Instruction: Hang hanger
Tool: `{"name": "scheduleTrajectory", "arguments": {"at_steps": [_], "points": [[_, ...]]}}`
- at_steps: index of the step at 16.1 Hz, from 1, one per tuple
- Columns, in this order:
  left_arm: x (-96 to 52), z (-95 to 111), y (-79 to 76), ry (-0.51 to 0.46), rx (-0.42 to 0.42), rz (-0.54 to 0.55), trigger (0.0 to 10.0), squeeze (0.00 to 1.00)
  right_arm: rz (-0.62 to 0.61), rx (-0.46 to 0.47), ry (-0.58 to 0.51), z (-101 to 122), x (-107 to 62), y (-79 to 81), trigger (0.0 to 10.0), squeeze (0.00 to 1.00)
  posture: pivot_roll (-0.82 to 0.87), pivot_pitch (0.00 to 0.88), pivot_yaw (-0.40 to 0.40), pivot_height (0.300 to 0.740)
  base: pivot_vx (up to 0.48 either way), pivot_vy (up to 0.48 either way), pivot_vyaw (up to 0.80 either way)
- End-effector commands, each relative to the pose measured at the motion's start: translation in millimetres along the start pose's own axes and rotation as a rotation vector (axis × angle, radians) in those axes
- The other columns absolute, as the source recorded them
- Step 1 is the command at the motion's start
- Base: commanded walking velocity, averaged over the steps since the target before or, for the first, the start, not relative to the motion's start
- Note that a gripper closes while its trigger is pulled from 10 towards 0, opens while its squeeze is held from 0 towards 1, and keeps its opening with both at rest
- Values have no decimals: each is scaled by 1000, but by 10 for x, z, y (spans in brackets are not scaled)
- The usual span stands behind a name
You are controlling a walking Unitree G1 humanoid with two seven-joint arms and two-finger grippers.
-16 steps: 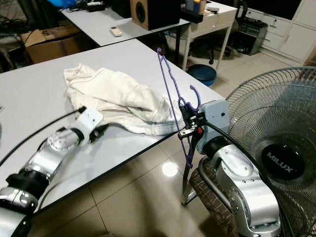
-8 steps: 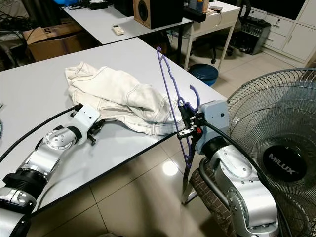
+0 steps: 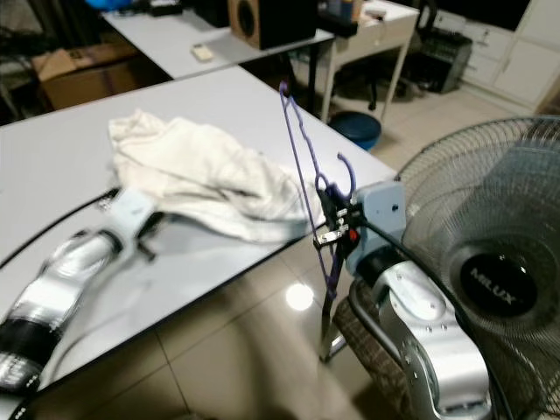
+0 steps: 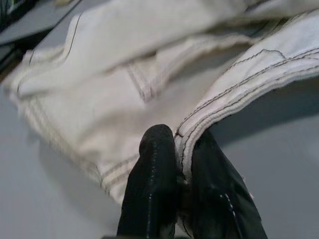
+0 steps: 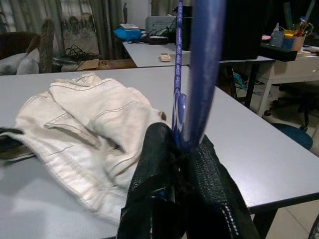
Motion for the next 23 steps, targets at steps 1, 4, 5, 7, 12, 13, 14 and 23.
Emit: {"name": "scheduleTrajectory", "arguments": {"at_steps": [1,4,5,7,12,13,14,23], "points": [[-99,10,153,-9,-30,42,0,0,-25,15,-57,119,-18,-28,10000,0,-180,0,51,740,0,0,0],[-383,-99,389,-6,-70,127,0,0,-45,39,-93,170,-22,-39,10000,0,-165,0,42,740,0,0,0],[-526,-170,469,14,-81,156,0,0,-39,45,-100,183,-14,-22,10000,0,-161,0,41,740,0,0,0],[-724,-256,551,43,-88,192,0,0,-33,62,-104,186,-4,-5,10000,0,-152,0,40,740,0,0,0],[-911,-236,133,41,-28,1,0,0,-3,126,-86,133,15,51,10000,0,-135,0,27,740,0,0,0],[-902,-182,10,27,6,-63,0,0,-3,136,-85,132,24,53,10000,0,-135,0,27,740,0,0,0],[-901,-145,-29,17,20,-84,431,0,-25,134,-97,153,31,23,10000,0,-135,0,29,740,0,0,0],[-1092,132,-448,-1,187,-511,10000,1000,-64,102,-128,216,5,-93,10000,0,-150,0,74,740,0,0,0]]}}
Point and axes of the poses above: a point about 5 cm out from each wrist's last joint towards the gripper, its own x axis pointing out of the wrist towards the gripper, its own z axis along the axis of the wrist's last joint, y = z × x, the point moved 6 cm from there along x, pointing out of the wrist towards the gripper, and after that the axes turned 14 degrees about -x, right-handed, at the moved point
